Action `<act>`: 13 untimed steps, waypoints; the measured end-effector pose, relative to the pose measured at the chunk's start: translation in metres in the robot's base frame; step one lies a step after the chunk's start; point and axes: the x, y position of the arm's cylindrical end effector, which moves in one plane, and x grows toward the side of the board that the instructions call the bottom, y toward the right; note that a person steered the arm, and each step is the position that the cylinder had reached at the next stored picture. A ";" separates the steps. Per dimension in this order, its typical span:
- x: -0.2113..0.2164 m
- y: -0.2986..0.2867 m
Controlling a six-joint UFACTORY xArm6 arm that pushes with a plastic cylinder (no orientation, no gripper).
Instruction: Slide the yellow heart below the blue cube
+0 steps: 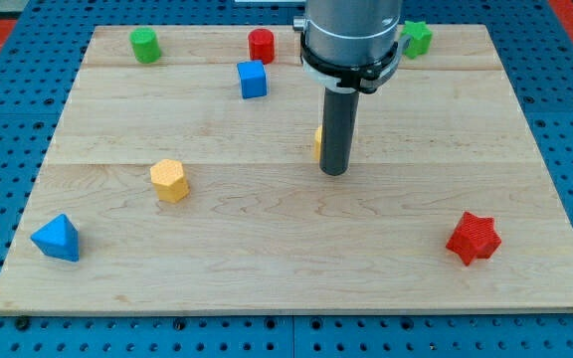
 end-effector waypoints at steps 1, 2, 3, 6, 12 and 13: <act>-0.006 0.025; -0.007 -0.049; -0.012 -0.088; -0.020 0.023; -0.054 -0.040; -0.057 -0.086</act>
